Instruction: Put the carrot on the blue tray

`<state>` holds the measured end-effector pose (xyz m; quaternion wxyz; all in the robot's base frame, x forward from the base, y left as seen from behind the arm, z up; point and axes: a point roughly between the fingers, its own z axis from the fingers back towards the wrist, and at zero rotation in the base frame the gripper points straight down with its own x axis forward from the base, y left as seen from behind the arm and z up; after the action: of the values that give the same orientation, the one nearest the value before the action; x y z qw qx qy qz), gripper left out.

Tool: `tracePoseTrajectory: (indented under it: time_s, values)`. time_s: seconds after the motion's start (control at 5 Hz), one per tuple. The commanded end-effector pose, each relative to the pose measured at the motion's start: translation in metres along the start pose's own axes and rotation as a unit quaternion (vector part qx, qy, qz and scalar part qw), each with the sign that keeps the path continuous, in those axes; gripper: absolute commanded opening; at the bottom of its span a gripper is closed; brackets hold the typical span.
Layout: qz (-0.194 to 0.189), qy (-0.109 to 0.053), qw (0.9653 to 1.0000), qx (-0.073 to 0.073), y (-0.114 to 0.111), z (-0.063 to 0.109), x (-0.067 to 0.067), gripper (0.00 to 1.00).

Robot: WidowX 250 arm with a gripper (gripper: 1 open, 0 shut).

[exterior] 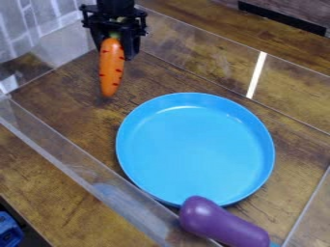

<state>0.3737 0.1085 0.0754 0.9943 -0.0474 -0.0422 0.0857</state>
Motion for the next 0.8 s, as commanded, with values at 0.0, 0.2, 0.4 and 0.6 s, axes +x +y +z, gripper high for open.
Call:
tracePoseTrajectory:
  time_s: [0.0,0.2,0.4,0.6]
  values:
    - [-0.01,-0.029,0.9995,0.005,-0.011,0.019,0.007,0.0]
    - [-0.014,-0.026,0.9995,0.005,-0.009,0.022,0.0,0.0]
    - [-0.019,-0.028,0.9994,0.007,-0.003,0.029,-0.009,0.0]
    - [-0.025,-0.027,0.9993,0.005,-0.002,0.031,-0.008,0.0]
